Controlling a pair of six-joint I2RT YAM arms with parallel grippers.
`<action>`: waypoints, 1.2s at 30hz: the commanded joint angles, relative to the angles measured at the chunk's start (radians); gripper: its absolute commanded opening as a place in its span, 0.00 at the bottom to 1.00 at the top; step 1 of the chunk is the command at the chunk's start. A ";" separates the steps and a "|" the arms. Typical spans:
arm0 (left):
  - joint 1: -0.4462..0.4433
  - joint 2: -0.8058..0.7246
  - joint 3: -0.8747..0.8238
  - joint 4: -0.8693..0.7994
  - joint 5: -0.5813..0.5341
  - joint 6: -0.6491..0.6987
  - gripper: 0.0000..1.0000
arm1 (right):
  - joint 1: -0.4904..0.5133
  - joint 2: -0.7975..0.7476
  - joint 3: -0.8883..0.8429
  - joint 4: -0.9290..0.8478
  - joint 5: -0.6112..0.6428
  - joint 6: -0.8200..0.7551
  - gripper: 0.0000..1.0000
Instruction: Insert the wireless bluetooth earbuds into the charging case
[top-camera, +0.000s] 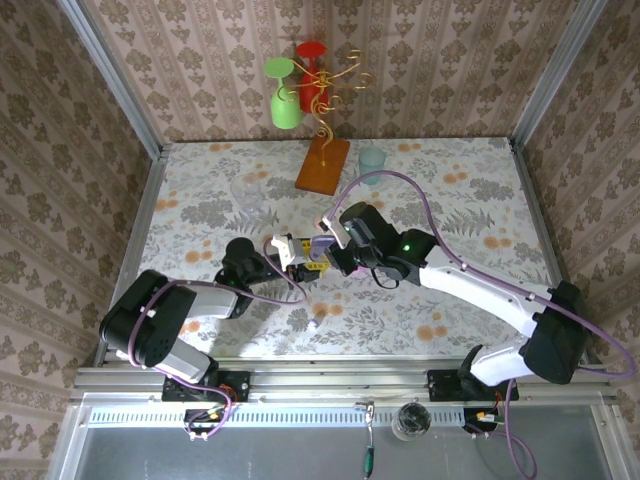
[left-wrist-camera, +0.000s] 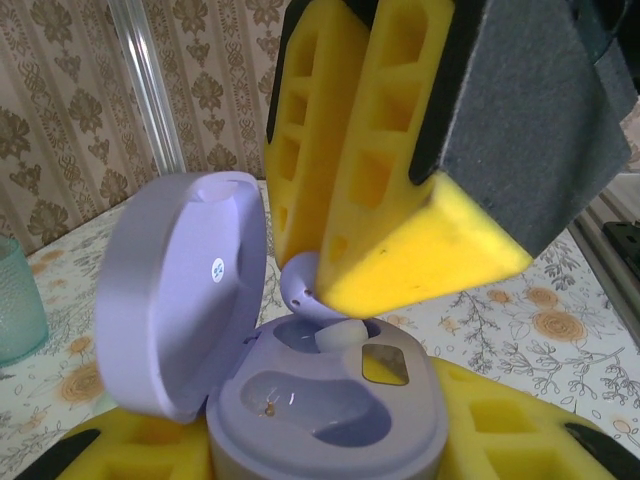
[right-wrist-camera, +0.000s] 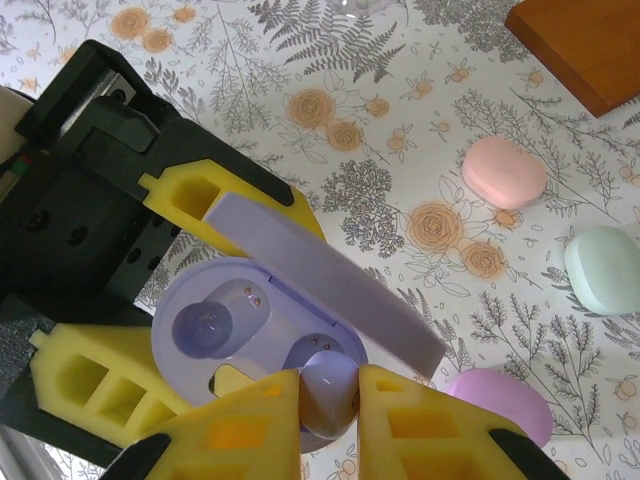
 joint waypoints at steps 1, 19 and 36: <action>-0.004 0.006 0.007 0.050 0.019 -0.003 0.34 | 0.009 0.019 0.031 -0.039 0.022 -0.031 0.19; 0.001 0.027 0.018 0.061 0.035 -0.015 0.34 | 0.020 0.012 0.070 -0.137 0.086 -0.091 0.19; 0.001 0.020 0.025 0.066 0.043 -0.024 0.34 | 0.028 0.046 0.105 -0.121 0.039 -0.101 0.31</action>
